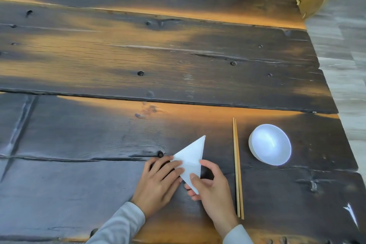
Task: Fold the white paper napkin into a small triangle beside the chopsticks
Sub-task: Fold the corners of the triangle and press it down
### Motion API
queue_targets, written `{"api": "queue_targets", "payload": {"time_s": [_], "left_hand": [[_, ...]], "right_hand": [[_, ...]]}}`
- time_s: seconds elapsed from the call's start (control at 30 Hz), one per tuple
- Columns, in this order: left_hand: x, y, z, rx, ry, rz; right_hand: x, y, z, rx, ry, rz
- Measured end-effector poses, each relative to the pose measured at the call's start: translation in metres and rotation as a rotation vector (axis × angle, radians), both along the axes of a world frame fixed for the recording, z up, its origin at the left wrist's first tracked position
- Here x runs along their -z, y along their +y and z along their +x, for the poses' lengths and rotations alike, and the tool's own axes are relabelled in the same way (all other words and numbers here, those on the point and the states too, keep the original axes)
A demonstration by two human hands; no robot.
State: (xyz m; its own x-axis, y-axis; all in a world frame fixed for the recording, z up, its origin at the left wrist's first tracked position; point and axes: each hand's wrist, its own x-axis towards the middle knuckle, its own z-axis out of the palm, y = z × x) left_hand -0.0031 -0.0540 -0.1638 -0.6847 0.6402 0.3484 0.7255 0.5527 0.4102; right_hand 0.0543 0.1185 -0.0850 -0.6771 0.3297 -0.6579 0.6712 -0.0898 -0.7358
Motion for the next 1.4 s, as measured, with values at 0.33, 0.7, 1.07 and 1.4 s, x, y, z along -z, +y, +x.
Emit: {"api": "queue_targets", "payload": {"time_s": [0.33,0.7,1.07,1.4], "left_hand": [[-0.01,0.007,-0.002,-0.006,-0.039,0.045],[-0.009,0.009,0.0,-0.048,-0.082,0.07],[-0.007,0.008,-0.003,-0.052,-0.119,0.085],[-0.008,0.006,-0.009,-0.172,-0.245,0.133]], "right_hand": [[-0.003,0.025,0.014,-0.118,0.108,0.031],[0.009,0.054,0.002,-0.666,0.204,0.303],[0.027,0.035,-0.012,-0.45,0.248,0.351],[0.031,0.041,-0.016,-0.385,0.221,0.286]]}}
